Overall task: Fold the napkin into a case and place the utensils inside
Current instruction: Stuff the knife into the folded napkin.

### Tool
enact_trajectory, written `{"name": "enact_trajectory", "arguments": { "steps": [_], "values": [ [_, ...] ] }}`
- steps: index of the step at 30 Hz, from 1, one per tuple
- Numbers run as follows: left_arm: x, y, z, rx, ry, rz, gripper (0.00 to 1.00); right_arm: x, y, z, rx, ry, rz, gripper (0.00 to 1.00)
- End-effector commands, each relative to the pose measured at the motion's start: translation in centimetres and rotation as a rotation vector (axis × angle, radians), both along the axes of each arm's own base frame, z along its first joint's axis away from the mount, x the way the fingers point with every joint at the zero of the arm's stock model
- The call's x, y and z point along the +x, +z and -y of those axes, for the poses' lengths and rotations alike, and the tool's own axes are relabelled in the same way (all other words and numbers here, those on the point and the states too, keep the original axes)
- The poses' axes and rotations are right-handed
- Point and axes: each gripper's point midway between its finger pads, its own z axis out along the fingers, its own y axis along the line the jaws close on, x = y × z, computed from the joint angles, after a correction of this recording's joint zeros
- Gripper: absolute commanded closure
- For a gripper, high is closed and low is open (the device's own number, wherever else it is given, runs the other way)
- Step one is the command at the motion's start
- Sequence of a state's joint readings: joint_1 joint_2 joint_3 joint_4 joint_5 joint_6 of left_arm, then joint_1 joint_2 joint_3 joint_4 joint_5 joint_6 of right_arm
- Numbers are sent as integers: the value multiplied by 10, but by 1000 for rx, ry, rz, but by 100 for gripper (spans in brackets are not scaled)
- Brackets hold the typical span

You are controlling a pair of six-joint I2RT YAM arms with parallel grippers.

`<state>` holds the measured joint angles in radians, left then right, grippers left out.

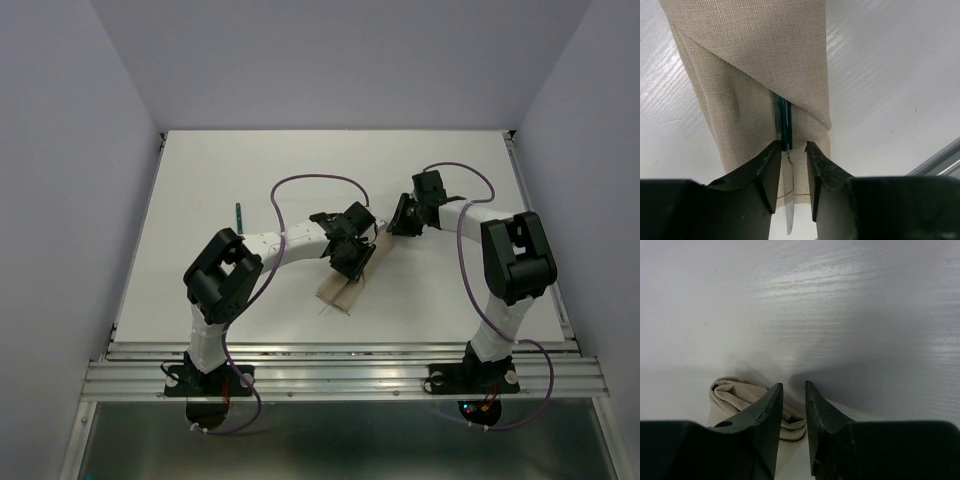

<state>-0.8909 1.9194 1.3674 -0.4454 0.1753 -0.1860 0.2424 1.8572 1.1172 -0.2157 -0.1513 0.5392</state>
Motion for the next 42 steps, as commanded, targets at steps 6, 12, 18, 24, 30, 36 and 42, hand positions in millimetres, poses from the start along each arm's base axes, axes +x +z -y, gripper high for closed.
{"name": "enact_trajectory", "arguments": {
  "steps": [6, 12, 18, 24, 30, 36, 42],
  "values": [
    [-5, 25, 6, -60, 6, 19, 66, -16, -19, 4, -20, 15, -67, 69],
    [-6, 26, 8, -70, 8, 12, 66, -16, -18, 3, -14, 19, -66, 69],
    [-4, 23, 1, -43, 32, 28, 53, -17, -19, 2, -8, 25, -71, 69],
    [-7, 9, -2, -20, 26, 3, 51, -16, -18, 0, -2, 27, -69, 69],
    [-11, 3, -1, -21, 10, -15, 57, -15, -17, 0, -1, 29, -66, 69],
    [-11, -3, 1, -15, 7, -25, 60, -15, -17, -1, 5, 31, -69, 69],
    [-9, -6, 3, -13, 4, -29, 69, -19, -19, -1, 7, 35, -74, 69]
  ]
}}
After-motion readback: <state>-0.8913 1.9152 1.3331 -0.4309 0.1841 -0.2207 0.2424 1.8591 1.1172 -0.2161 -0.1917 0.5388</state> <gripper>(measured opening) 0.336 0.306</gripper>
